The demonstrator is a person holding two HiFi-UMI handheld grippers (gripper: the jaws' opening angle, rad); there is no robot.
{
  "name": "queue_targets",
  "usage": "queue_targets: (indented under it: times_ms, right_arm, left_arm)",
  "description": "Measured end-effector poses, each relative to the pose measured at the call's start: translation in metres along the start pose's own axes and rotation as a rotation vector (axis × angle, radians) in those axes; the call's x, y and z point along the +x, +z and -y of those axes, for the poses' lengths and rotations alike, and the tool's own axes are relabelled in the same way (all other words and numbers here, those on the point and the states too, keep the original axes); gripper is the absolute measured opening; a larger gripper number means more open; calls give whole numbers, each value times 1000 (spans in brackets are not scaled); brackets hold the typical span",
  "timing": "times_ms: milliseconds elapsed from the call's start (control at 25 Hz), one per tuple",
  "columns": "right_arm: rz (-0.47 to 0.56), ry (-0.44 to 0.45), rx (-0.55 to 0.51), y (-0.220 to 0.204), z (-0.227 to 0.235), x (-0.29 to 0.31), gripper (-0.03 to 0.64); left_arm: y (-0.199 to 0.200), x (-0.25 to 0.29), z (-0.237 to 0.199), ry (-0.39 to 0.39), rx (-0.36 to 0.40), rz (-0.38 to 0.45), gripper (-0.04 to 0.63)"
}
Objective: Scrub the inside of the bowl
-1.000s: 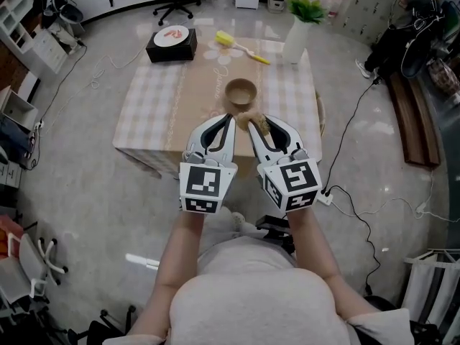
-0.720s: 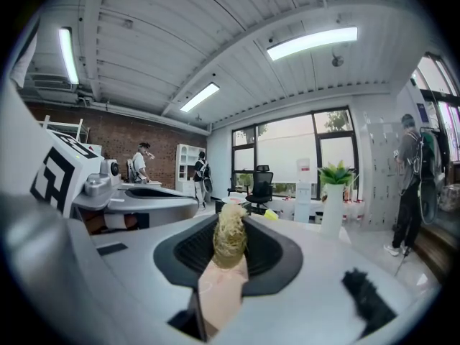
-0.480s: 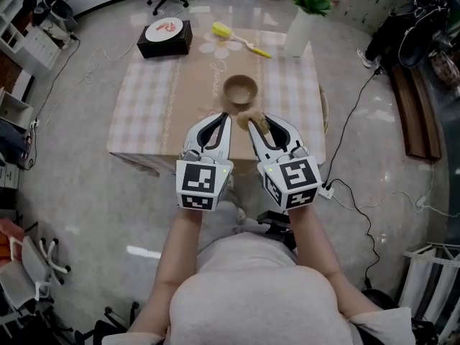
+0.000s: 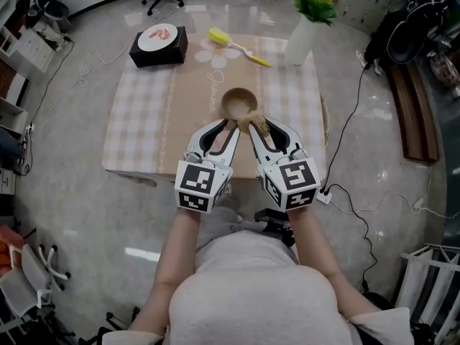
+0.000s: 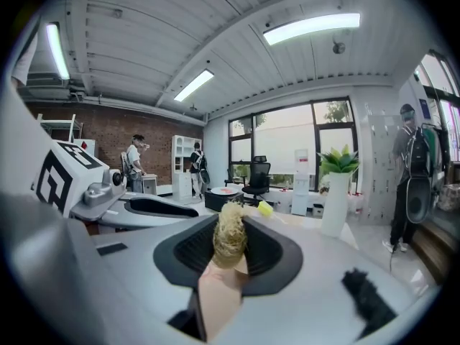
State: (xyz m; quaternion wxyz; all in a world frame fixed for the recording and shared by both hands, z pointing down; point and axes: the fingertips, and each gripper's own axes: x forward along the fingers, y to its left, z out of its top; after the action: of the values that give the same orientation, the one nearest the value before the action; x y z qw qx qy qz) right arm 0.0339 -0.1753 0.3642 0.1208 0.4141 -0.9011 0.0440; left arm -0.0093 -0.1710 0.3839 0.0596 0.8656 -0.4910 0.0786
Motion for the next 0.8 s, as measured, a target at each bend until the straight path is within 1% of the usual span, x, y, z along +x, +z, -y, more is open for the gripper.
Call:
queue_targets:
  times_ms: [120,280,360,440,640,720,800]
  right_arm:
    - [-8,-6,5,0,9,13,98]
    - [-20,-11,7,-1,19,29,98]
    - [-29,-18,11,-2,25,35,98]
    - [-37,-26,17,-4,30,41,98]
    - [-52,-50,40,-10,36,47,98]
    - [-54,-62,57,-13,40,51,98]
    - [-57,-74,73,-15,48,59,98]
  left_arm:
    - [-4,15,-5,-33,12,-24,141]
    - [-5,33,-16,-49,22,-39,184]
    - [-12,41,-20,-64,31,-52,212]
    - [-20,48,-23,-84,47,-69,271]
    - [-33,57,-24,-137,64,-96,363]
    - [-38,62,-25,-163,63,-104,443]
    - [-45,71,-28,-187,64,-123,494]
